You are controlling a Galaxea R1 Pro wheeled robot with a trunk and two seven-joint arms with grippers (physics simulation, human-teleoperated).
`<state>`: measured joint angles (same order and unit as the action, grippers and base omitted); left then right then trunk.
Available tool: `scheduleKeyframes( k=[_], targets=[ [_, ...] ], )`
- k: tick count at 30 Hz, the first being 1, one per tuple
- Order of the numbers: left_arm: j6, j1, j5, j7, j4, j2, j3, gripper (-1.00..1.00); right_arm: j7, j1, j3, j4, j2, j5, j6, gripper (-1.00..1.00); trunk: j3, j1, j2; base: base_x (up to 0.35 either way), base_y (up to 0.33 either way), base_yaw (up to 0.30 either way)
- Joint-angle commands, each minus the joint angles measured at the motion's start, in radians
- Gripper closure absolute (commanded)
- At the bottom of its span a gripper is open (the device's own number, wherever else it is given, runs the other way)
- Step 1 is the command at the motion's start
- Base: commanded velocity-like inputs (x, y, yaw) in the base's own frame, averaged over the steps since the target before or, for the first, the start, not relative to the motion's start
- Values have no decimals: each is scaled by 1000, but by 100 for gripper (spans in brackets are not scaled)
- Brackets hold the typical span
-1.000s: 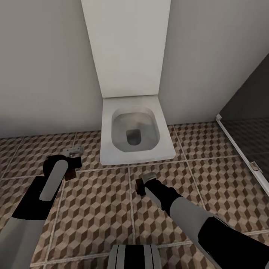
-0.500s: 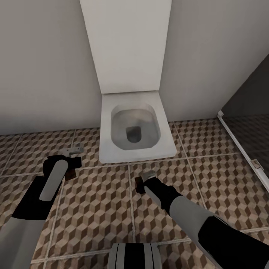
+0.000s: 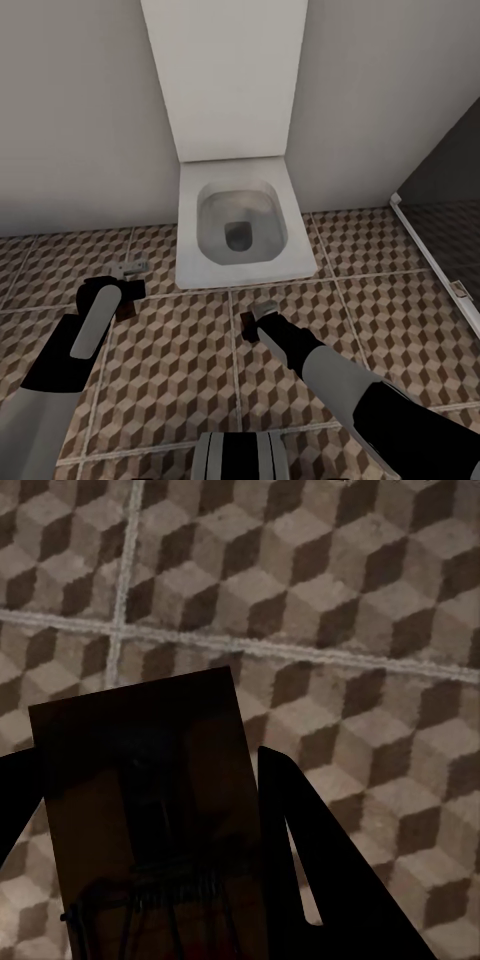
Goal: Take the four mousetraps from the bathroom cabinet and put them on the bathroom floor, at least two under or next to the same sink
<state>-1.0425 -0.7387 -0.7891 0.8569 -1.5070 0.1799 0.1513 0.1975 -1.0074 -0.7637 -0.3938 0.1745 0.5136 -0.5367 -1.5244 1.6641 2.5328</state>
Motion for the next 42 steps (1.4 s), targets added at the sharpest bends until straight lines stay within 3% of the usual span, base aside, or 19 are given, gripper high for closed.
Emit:
scheduleKeyframes(
  k=[1, 6, 16, 20, 30, 35, 42],
  targets=[
    [-5, -1, -6, 10, -1, 1, 2, 100, 8, -2, -7, 0, 0, 14, -2, 100, -1, 0, 0, 0, 0, 0],
    [-5, -1, -6, 10, -2, 1, 2, 100, 9, -4, -6, 0, 0, 14, -2, 100, -16, 2, 1, 0, 0, 0],
    [-5, -1, -6, 10, -2, 1, 2, 100, 9, -5, -6, -10, 0, 14, -2, 100, -16, 2, 1, 0, 0, 0],
    [-5, -1, -6, 10, -3, 1, 2, 100, 8, -5, -6, -13, 0, 14, -2, 100, -32, 3, 2, 0, 0, 0],
    [-5, -1, -6, 10, -4, 1, 2, 100, 8, -12, -6, -17, 0, 14, -2, 100, -32, 3, 2, 0, 0, 0],
    [-5, 0, -6, 10, -9, 1, 2, 100, 9, -16, -6, -22, 0, 14, -2, 100, -51, 6, 3, 0, 0, 0],
    [-5, 5, -6, 10, -13, 1, 2, 100, 9, -18, -6, -25, 0, 14, -2, 100, -51, 6, 3, 0, 0, 0]
  ],
)
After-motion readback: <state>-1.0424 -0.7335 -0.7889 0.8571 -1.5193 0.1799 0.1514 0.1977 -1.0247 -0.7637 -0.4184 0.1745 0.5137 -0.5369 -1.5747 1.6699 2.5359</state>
